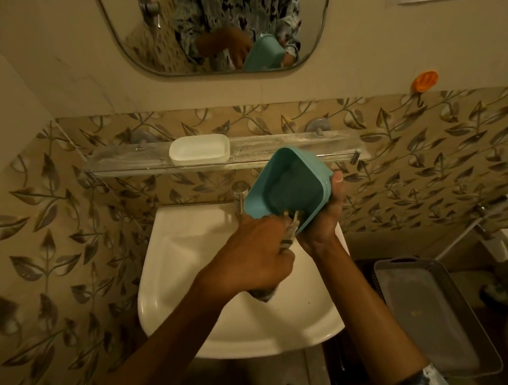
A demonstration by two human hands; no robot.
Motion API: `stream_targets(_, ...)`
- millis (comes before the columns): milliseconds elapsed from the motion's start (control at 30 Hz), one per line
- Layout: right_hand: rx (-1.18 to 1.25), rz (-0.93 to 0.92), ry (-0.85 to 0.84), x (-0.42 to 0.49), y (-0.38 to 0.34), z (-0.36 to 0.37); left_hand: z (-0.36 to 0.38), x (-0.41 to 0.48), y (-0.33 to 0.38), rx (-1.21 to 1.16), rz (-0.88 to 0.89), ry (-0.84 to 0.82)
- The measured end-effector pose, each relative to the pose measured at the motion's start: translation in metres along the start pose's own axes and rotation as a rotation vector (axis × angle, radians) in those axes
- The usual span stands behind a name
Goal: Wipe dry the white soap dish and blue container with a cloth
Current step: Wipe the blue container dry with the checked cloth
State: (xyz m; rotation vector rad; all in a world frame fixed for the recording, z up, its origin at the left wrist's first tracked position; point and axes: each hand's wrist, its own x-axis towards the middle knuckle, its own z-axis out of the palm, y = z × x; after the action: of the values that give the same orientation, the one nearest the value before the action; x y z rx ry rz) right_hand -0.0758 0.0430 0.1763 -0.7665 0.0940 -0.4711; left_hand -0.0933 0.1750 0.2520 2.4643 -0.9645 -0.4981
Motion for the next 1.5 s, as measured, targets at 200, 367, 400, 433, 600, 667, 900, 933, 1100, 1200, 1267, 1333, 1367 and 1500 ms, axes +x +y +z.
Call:
stream_targets(200, 0.005, 0.021, -0.065, -0.005, 0.013, -0.007, -0.02, 0.016, 0.003, -0.581, -0.006, -0.128)
stream_targets(367, -0.039, -0.032, -0.031, 0.005, 0.002, -0.003, -0.001, 0.018, -0.006, -0.133, 0.123, 0.082)
stream_targets(400, -0.068, -0.07, -0.035, 0.008, -0.002, -0.003, 0.004, 0.015, -0.009, 0.036, 0.105, 0.125)
stream_targets(433, -0.097, -0.104, -0.045, 0.011, -0.006, -0.003, 0.008, 0.013, -0.01, 0.153, 0.067, 0.164)
stream_targets(600, -0.076, -0.078, -0.022, 0.018, 0.0, -0.004, 0.019, 0.015, -0.009, 0.138, 0.032, 0.265)
stream_targets(667, -0.06, -0.058, -0.01, 0.02, 0.007, -0.007, 0.018, 0.022, -0.007, 0.017, -0.006, 0.221)
stream_targets(900, -0.03, 0.023, -0.037, 0.02, 0.026, -0.019, -0.002, 0.042, 0.007, -0.505, -0.017, 0.119)
stream_targets(933, -0.033, 0.023, -0.031, 0.021, 0.026, -0.018, 0.001, 0.043, 0.006, -0.496, 0.003, 0.139)
stream_targets(1100, -0.157, -0.038, -0.021, 0.034, 0.011, -0.016, 0.029, 0.039, -0.017, 0.071, -0.035, 0.291)
stream_targets(1200, -0.206, -0.031, -0.035, 0.035, 0.013, -0.012, 0.031, 0.037, -0.019, 0.154, -0.07, 0.338)
stream_targets(1267, -0.21, -0.028, -0.001, 0.034, 0.018, -0.014, 0.029, 0.043, -0.018, 0.044, -0.082, 0.3)
stream_targets(1333, -0.231, -0.008, 0.016, 0.032, 0.025, -0.019, 0.021, 0.048, -0.016, -0.166, -0.095, 0.207)
stream_targets(1367, -0.247, 0.012, 0.008, 0.031, 0.027, -0.022, 0.016, 0.05, -0.013, -0.269, -0.091, 0.16)
stream_targets(1500, -0.212, 0.041, -0.056, 0.025, 0.03, -0.026, 0.0, 0.05, -0.009, -0.65, -0.095, 0.125)
